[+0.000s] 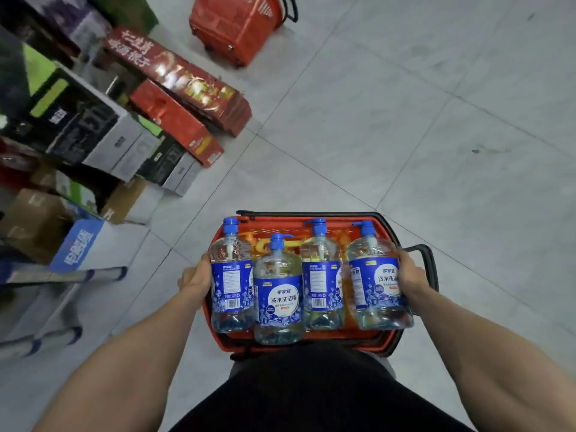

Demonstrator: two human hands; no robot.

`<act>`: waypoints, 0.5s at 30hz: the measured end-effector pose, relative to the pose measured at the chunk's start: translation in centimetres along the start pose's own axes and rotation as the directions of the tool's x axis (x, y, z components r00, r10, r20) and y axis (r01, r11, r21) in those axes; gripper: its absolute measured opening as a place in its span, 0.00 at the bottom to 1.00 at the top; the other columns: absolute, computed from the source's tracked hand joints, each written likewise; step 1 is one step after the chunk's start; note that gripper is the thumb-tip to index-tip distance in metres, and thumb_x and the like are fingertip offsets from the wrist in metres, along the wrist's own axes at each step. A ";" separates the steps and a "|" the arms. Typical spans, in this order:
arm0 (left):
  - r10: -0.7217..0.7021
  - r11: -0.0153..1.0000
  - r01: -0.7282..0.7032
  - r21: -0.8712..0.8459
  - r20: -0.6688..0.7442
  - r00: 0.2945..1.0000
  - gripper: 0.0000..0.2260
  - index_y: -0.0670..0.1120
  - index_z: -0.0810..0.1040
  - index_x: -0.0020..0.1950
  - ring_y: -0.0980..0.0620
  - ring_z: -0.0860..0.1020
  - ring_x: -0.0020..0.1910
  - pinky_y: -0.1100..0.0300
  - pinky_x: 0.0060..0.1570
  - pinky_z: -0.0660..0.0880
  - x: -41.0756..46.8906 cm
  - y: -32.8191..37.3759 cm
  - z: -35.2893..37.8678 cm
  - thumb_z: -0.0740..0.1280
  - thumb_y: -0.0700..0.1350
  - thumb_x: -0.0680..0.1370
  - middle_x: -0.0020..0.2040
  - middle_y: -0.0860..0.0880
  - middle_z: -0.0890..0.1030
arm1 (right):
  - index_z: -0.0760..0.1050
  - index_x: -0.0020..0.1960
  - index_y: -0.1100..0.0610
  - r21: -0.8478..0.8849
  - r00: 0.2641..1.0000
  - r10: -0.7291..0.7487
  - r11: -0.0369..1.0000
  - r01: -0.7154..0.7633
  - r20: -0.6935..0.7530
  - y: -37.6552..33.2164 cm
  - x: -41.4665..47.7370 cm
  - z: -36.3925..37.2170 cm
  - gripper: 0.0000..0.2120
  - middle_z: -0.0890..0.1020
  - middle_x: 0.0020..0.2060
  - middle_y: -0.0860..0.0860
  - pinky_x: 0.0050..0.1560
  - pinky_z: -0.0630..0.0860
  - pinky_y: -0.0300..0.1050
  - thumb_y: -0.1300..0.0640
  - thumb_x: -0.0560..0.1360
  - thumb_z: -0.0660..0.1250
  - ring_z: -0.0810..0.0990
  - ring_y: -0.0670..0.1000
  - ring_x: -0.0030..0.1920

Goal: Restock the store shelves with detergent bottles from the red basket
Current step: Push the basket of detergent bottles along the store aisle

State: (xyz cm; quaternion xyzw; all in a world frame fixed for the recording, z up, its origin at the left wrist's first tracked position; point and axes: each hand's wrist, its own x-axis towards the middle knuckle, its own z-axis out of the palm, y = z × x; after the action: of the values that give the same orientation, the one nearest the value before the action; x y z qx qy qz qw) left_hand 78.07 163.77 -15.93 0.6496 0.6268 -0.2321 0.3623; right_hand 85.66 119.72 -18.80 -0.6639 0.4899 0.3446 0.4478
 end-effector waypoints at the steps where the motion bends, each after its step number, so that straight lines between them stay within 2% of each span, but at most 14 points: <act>1: 0.031 0.999 -0.032 0.042 0.018 0.999 0.43 0.40 0.76 0.71 0.34 0.77 0.67 0.38 0.69 0.74 -0.3 1.4 0.8 0.58 0.75 0.72 0.71 0.36 0.77 | 0.82 0.54 0.60 0.045 1.000 0.010 0.999 -0.010 -0.015 0.3 0.1 -1.2 0.33 0.89 0.43 0.59 0.53 0.86 0.61 0.29 0.73 0.67 0.89 0.62 0.43; 3: 0.098 0.988 -0.105 0.110 0.064 0.993 0.44 0.40 0.77 0.69 0.34 0.78 0.65 0.39 0.68 0.75 -1.4 4.2 2.5 0.58 0.76 0.71 0.69 0.37 0.79 | 0.81 0.53 0.60 0.125 0.998 0.031 0.992 -0.024 -0.051 1.1 0.1 -3.4 0.32 0.89 0.43 0.59 0.53 0.86 0.60 0.29 0.74 0.67 0.89 0.62 0.43; 6: 0.213 0.952 -0.233 0.199 0.119 0.970 0.38 0.39 0.77 0.69 0.34 0.79 0.63 0.39 0.67 0.76 -3.4 8.7 5.0 0.59 0.71 0.79 0.68 0.37 0.79 | 0.82 0.53 0.59 0.232 0.992 0.076 0.971 -0.052 -0.097 3.0 0.0 -6.3 0.32 0.89 0.42 0.59 0.55 0.85 0.64 0.29 0.73 0.67 0.89 0.62 0.43; 10: 0.298 0.860 -0.374 0.348 0.253 0.921 0.46 0.43 0.77 0.70 0.34 0.79 0.62 0.36 0.65 0.77 -1.7 13.7 9.0 0.56 0.78 0.69 0.67 0.37 0.79 | 0.82 0.55 0.60 0.398 0.981 0.134 0.915 -0.067 -0.143 6.4 -0.8 -9.1 0.30 0.89 0.42 0.59 0.55 0.85 0.62 0.32 0.75 0.67 0.89 0.62 0.43; 15: 0.372 0.668 -0.554 0.497 0.422 0.827 0.48 0.43 0.75 0.70 0.34 0.79 0.62 0.34 0.61 0.78 -3.5 21.1 15.0 0.56 0.79 0.65 0.67 0.38 0.79 | 0.82 0.53 0.59 0.621 0.943 0.278 0.776 -0.108 -0.182 12.0 -3.5 -9.8 0.30 0.89 0.38 0.58 0.57 0.85 0.63 0.31 0.73 0.66 0.89 0.62 0.42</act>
State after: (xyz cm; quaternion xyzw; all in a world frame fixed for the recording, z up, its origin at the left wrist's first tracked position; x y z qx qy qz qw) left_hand 100.70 151.13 -18.97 0.8280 0.2729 -0.4082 0.2709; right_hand 73.28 110.39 -15.19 -0.4719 0.6950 0.1236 0.5282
